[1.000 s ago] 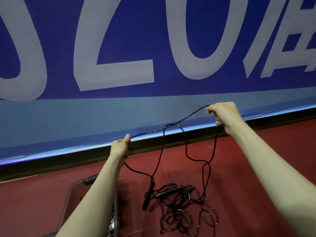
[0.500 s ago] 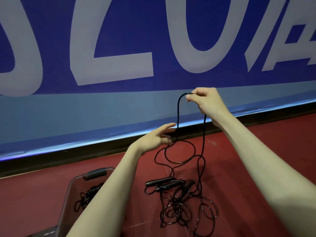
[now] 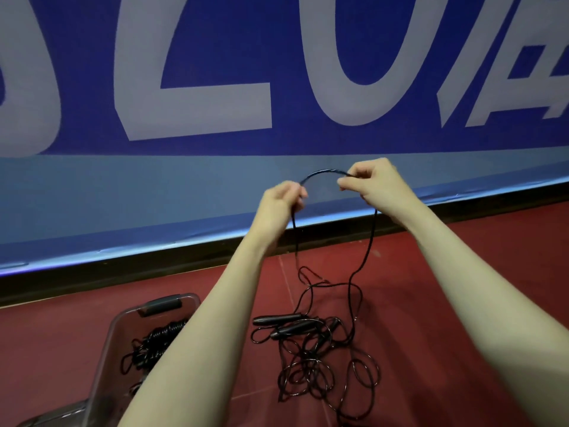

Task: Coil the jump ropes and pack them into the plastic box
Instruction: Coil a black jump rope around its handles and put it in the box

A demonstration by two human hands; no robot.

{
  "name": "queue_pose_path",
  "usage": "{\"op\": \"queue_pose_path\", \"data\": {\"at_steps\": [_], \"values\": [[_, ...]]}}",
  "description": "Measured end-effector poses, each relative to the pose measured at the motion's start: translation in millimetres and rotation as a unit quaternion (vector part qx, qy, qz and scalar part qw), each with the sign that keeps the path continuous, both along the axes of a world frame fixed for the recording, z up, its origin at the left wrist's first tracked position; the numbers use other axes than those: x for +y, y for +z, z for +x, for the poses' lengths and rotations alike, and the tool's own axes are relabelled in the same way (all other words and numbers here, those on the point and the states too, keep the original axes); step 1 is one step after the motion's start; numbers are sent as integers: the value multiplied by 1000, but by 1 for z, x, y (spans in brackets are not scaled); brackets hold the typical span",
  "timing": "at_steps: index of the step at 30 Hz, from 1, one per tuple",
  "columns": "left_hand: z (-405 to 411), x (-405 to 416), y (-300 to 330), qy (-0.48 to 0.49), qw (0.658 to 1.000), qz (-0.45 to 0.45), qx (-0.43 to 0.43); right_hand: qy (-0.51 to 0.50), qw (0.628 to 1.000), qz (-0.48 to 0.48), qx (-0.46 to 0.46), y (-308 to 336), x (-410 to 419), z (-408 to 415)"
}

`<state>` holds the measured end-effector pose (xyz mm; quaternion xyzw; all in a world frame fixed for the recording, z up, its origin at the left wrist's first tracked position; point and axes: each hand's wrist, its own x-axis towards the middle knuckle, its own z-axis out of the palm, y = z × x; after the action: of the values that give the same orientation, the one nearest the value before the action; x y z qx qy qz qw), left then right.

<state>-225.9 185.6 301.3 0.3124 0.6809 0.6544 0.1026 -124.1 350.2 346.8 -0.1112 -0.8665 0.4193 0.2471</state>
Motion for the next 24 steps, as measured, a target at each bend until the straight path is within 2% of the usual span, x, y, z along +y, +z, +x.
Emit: {"op": "queue_pose_path", "data": {"at_steps": [3, 6, 7, 10, 12, 14, 16, 18, 21, 23, 24], "values": [[-5, -7, 24, -5, 987, 135, -92, 10, 996, 51, -72, -28, 15, -5], [-10, -21, 55, -11, 939, 289, -188, 38, 978, 74, -190, -83, 33, -4], [-13, -26, 61, -1, 934, 303, -188, 37, 972, 62, -225, -101, 39, 1], [-15, -40, 57, 49, 973, 198, -103, 14, 961, 7, -277, -125, 47, 7], [-17, -43, 41, 62, 989, 112, -69, -8, 968, -63, -245, -114, 40, 2], [-20, -44, 21, 64, 996, 25, -53, -22, 972, -160, -168, -87, 26, -6], [-21, -43, 0, 70, 995, -58, -44, -22, 970, -232, -72, -52, 7, -13], [-18, -40, -23, 67, 989, -127, -46, 0, 967, -254, 7, -18, -13, -15], [-10, -35, -51, -47, 975, -183, -118, 55, 963, -249, 82, 18, -39, -14], [0, -31, -60, -130, 950, -259, -113, 82, 959, -243, 118, 33, -51, -10], [4, -28, -63, -139, 946, -278, -94, 89, 957, -241, 134, 38, -54, -9]]}}
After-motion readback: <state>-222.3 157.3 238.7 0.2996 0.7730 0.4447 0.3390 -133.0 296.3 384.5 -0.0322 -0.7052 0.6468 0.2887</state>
